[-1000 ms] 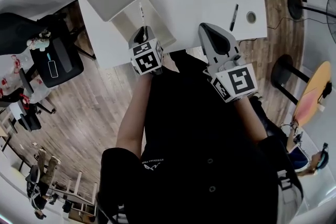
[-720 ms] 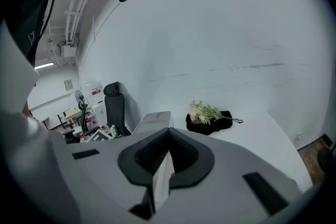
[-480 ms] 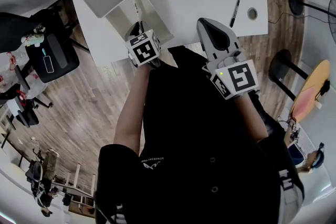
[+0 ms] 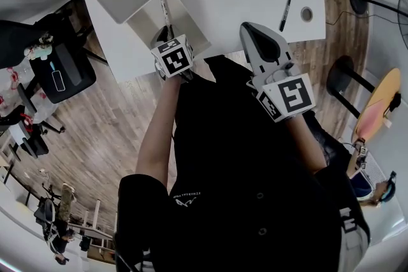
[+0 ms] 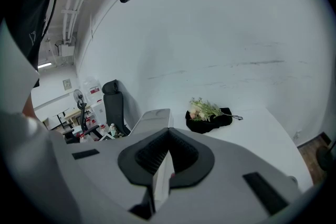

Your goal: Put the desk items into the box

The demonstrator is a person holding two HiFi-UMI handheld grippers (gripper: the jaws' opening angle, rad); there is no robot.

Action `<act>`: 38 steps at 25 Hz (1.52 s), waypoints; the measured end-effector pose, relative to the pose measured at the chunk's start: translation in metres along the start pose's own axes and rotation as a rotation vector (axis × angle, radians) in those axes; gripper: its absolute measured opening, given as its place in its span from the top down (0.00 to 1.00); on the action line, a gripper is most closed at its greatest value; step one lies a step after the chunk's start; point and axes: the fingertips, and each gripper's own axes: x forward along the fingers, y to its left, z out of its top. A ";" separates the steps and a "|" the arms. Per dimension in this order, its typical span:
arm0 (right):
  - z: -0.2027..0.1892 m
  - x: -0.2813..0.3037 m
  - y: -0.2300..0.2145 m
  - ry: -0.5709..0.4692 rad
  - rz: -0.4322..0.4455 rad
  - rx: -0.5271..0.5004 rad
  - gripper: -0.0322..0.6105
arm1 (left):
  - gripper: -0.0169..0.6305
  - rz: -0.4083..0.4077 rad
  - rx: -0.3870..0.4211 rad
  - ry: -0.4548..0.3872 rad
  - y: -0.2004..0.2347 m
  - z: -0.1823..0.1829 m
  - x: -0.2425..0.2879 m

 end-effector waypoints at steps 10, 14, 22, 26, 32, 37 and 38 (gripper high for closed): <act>0.002 -0.002 0.012 -0.013 0.014 -0.001 0.95 | 0.88 -0.027 0.033 -0.064 -0.009 0.006 -0.018; 0.004 -0.003 0.023 -0.027 0.017 -0.003 0.95 | 0.89 -0.040 0.057 -0.112 -0.005 0.014 -0.034; 0.001 -0.009 0.052 -0.049 0.020 0.002 0.95 | 0.96 -0.081 0.111 -0.199 0.005 0.025 -0.072; 0.000 -0.015 0.064 -0.063 0.007 0.010 0.95 | 0.96 -0.112 0.127 -0.237 0.011 0.027 -0.093; 0.003 -0.019 0.087 -0.091 -0.006 0.022 0.95 | 0.96 -0.148 0.148 -0.305 0.021 0.033 -0.132; 0.008 -0.023 0.107 -0.126 -0.020 0.024 0.95 | 0.96 -0.185 0.181 -0.389 0.027 0.045 -0.173; 0.008 -0.023 0.111 -0.132 -0.023 0.025 0.95 | 0.96 -0.196 0.186 -0.406 0.028 0.048 -0.181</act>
